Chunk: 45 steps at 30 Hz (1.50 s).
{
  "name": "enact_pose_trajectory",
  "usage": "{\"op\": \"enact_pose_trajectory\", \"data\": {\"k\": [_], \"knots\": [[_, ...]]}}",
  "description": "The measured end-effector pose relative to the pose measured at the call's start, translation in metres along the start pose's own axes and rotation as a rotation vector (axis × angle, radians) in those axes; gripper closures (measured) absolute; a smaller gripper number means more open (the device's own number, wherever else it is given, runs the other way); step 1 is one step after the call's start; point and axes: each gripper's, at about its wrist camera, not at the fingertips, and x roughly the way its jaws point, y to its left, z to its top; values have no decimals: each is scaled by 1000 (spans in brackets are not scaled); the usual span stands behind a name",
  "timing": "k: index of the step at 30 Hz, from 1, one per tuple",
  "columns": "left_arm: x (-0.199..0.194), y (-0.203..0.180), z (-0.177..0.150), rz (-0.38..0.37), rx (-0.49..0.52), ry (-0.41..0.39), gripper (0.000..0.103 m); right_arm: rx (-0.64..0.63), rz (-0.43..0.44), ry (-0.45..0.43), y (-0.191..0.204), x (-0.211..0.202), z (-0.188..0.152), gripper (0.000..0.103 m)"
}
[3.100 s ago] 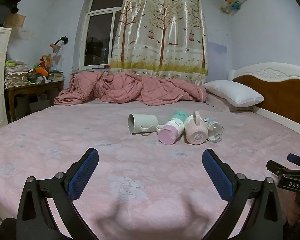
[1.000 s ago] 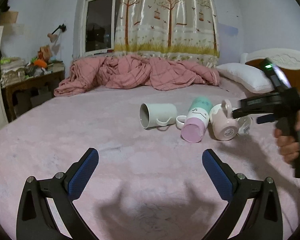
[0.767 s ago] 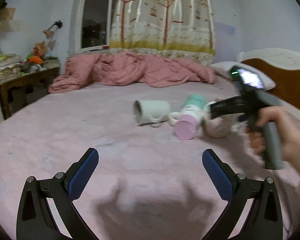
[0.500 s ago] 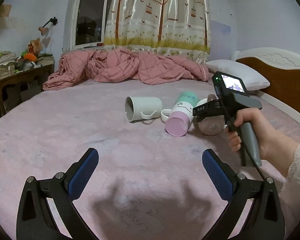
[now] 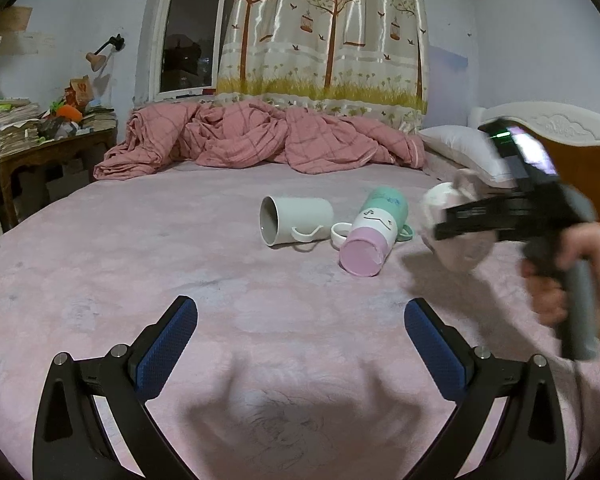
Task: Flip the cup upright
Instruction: 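Lift the pink mug with the right gripper and carry it toward the left tool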
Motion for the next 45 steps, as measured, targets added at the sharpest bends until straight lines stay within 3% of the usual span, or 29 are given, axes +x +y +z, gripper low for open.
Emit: {"op": "enact_pose_trajectory", "data": {"k": [8, 12, 17, 23, 27, 30, 36, 39, 45], "knots": [[-18, -4, -2, -13, 26, -37, 0, 49, 121, 21, -17, -74, -80, 17], [-20, -8, -7, -30, 28, -38, 0, 61, 168, 73, -20, -72, -113, 17], [-17, -14, -8, -12, 65, -40, 0, 60, 141, 123, -19, -52, -139, 17], [-18, -19, -9, -23, 75, -35, 0, -13, 119, 13, -15, -74, -141, 15], [-24, -17, -9, -41, 70, -42, 0, -46, 64, -104, -24, -106, -145, 0], [-29, -19, -9, -23, 104, -61, 0, -48, 63, -175, -34, -130, -158, 0], [-33, -19, -11, -36, 92, -58, 0, -103, -52, -341, -51, -158, -192, 0], [-38, -22, -13, -38, 100, -64, 0, -87, -104, -359, -60, -158, -199, 0], [-39, -31, -19, -46, 119, -56, 0, -53, -90, -366, -79, -162, -195, 0]]}}
